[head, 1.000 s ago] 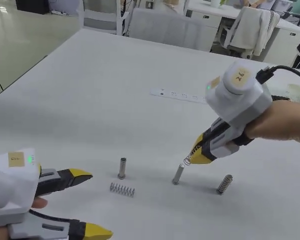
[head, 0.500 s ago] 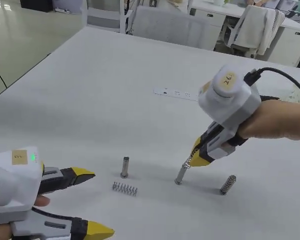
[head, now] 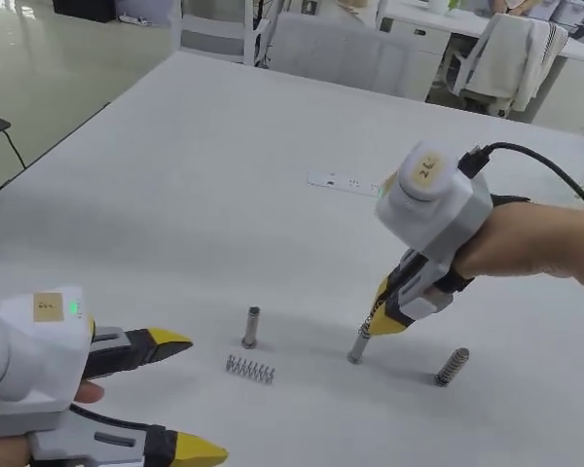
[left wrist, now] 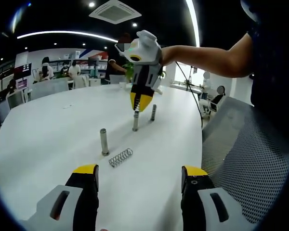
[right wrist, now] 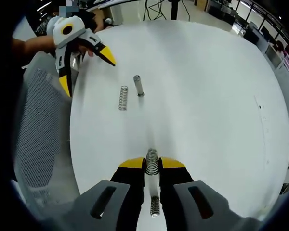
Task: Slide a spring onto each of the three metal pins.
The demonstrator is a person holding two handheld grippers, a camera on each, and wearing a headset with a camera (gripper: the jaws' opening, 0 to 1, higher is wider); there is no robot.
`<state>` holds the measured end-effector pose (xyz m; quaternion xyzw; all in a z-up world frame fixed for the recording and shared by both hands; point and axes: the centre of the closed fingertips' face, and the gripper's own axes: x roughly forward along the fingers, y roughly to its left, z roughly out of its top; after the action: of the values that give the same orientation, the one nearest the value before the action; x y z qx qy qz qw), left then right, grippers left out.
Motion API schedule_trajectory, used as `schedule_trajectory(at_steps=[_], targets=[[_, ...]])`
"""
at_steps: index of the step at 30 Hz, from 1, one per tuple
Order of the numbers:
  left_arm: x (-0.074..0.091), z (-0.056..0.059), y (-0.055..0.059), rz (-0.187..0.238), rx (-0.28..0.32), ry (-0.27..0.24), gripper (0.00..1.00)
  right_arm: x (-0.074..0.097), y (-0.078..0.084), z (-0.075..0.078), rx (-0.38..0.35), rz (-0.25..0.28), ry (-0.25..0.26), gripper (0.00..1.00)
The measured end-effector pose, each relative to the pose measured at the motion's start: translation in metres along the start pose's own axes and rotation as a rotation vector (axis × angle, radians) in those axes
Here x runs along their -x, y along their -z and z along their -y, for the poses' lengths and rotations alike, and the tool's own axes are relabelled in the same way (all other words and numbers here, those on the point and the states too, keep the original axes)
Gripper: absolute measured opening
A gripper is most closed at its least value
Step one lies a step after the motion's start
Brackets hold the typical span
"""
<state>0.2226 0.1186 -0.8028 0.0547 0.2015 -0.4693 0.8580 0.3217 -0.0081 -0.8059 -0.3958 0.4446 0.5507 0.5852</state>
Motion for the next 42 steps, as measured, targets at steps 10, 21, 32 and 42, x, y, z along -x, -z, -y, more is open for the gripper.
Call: schedule_trajectory(at_steps=[10, 21, 32, 42], targets=[[-0.001, 0.0, -0.001, 0.002, 0.001, 0.0, 0.65, -0.018, 0.001, 0.001, 0.004, -0.038, -0.011, 0.09], [-0.003, 0.0, -0.001, 0.003, 0.002, 0.002, 0.65, -0.032, -0.001, -0.002, -0.008, -0.04, -0.023, 0.09], [-0.002, -0.001, -0.001, 0.005, 0.004, -0.001, 0.65, -0.041, -0.006, -0.005, -0.011, -0.04, -0.022, 0.09], [-0.003, -0.001, -0.001, 0.006, 0.006, 0.002, 0.64, -0.042, -0.008, -0.006, -0.018, -0.03, -0.025, 0.1]])
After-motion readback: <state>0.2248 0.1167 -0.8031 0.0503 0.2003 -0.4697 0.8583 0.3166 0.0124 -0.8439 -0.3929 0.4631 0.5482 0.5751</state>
